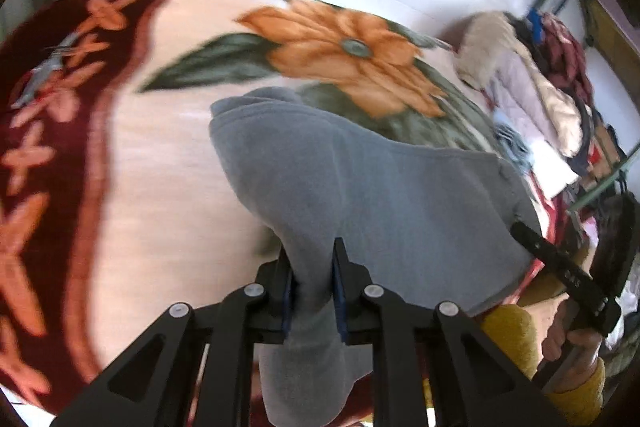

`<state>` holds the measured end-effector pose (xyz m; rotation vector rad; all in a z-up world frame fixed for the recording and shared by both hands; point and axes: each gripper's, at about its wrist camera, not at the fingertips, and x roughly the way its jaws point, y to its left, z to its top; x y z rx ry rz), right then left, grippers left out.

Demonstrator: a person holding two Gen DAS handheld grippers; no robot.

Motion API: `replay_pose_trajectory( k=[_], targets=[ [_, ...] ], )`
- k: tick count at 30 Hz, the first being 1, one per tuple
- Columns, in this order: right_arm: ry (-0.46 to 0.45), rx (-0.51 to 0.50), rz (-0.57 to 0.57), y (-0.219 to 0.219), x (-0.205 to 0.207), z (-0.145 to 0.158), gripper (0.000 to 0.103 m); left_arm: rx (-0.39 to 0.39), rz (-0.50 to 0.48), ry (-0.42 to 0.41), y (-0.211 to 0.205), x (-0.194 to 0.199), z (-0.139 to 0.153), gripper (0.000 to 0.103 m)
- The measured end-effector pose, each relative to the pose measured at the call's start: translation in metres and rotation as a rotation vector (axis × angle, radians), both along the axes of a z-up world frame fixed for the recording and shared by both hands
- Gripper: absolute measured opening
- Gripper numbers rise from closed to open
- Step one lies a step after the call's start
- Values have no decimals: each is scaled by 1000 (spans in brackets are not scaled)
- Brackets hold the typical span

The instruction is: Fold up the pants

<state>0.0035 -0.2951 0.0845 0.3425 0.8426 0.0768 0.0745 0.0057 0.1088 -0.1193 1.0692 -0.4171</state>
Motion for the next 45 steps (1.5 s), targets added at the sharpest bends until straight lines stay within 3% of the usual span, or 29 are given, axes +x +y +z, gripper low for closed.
replay_pose_trajectory(
  k=[5, 9, 14, 17, 20, 23, 28, 36, 41, 45],
  targets=[
    [34, 11, 85, 45, 24, -24, 21, 46, 83, 38, 56, 12, -9, 17],
    [127, -32, 110, 63, 38, -54, 26, 81, 106, 90, 83, 18, -35, 17],
    [203, 15, 77, 49, 40, -74, 39, 154, 152, 117, 96, 20, -64, 31],
    [226, 25, 72, 43, 39, -69, 41, 150, 180, 103, 102, 16, -66, 39],
    [213, -37, 54, 44, 36, -53, 41, 175, 198, 87, 104, 12, -59, 40],
    [145, -110, 41, 49, 33, -26, 41, 191, 203, 27, 101, 4, -39, 39],
    [71, -93, 92, 61, 48, -5, 41, 142, 174, -34, 87, 8, -19, 39],
    [104, -165, 139, 85, 94, -36, 40, 151, 143, -22, 66, 41, -40, 39],
    [144, -258, 144, 87, 104, -57, 39, 160, 152, 2, 71, 52, -55, 39],
    [148, -270, 140, 88, 105, -64, 39, 162, 151, 27, 74, 57, -69, 36]
  ],
)
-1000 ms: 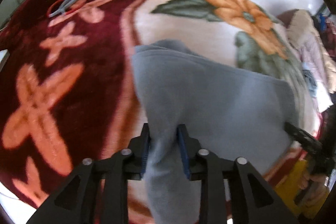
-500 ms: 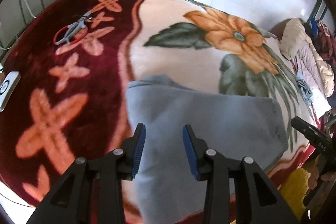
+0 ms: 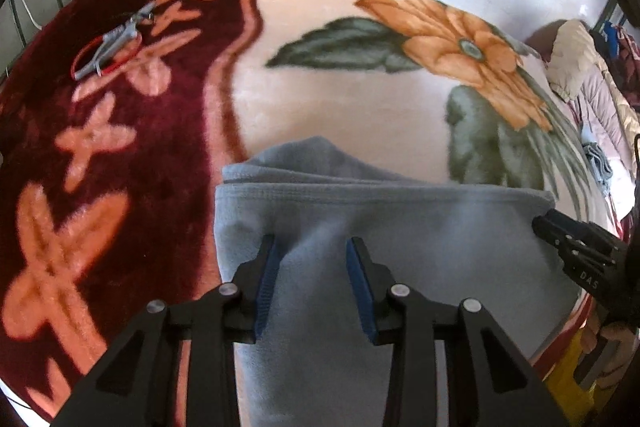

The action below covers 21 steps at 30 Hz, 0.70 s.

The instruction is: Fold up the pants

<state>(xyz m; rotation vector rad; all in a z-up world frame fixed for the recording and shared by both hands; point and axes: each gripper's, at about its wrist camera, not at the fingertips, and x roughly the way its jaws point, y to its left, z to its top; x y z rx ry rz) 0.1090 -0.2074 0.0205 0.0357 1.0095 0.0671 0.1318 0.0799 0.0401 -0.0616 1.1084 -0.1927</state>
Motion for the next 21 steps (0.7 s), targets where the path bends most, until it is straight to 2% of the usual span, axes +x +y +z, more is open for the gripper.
replay_pose_trajectory(
  k=[6, 12, 21],
  targets=[
    [6, 27, -6, -3, -3, 16, 39, -28, 14, -5, 4, -5, 8, 36],
    [-25, 50, 18, -2, -35, 41, 39, -57, 28, -3, 8, -34, 22, 36],
    [33, 81, 14, -1, -76, 35, 39, -102, 50, 13, 15, -80, 29, 36]
  ],
)
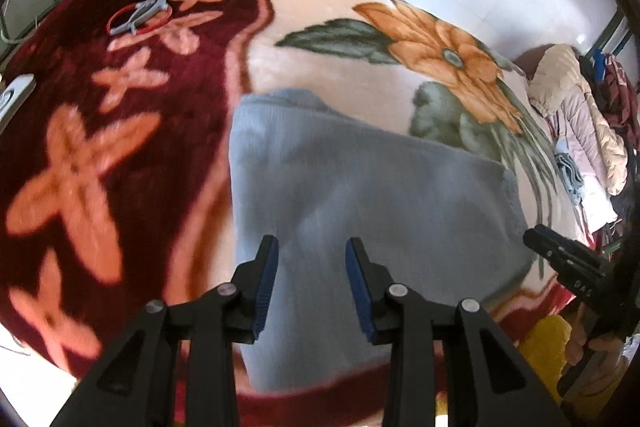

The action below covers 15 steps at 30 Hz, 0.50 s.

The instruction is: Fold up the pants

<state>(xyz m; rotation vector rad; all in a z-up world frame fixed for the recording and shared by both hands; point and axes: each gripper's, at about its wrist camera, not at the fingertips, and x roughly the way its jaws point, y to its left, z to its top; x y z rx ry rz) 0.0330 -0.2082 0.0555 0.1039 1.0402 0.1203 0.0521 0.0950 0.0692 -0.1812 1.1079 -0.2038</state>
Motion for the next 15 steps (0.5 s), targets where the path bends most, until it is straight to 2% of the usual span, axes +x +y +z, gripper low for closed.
replay_pose_trajectory(
  k=[6, 10, 15],
  targets=[
    [54, -7, 8, 2, -12, -19, 39, 39, -2, 58, 0, -15, -17, 36],
    [140, 32, -1, 1, -9, -49, 39, 84, -9, 67, -2, -20, -30, 35],
    [119, 18, 12, 1, -16, -47, 39, 85, 12, 47, 2, -28, -22, 36]
  ],
)
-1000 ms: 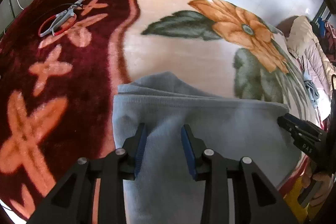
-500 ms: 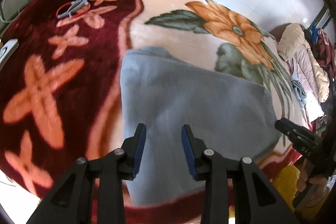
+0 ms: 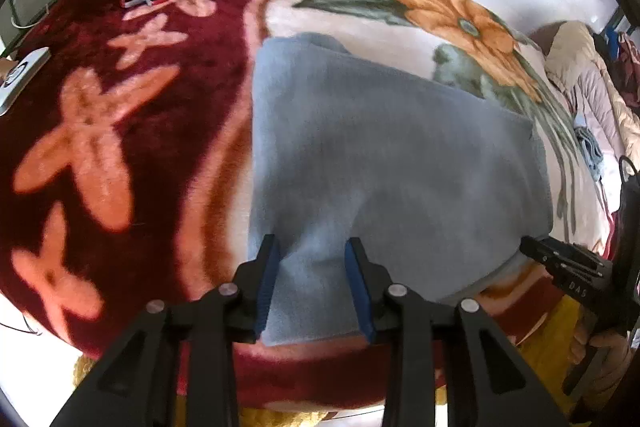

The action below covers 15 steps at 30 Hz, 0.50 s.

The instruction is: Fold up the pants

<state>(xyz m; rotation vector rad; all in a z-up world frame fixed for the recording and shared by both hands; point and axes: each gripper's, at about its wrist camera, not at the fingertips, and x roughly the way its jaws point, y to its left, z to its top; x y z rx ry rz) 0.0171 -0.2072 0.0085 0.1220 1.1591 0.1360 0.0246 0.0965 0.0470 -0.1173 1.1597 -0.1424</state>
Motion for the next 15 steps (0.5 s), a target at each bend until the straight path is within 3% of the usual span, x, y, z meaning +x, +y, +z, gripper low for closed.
replay_pose_trajectory(
  k=[5, 15],
  targets=[
    [-7, 4, 12, 3, -11, 10, 39, 57, 31, -5, 10, -7, 5, 48],
    [-62, 33, 9, 13, -30, 42, 39, 25, 74, 23, 27, -4, 1, 68]
  ],
)
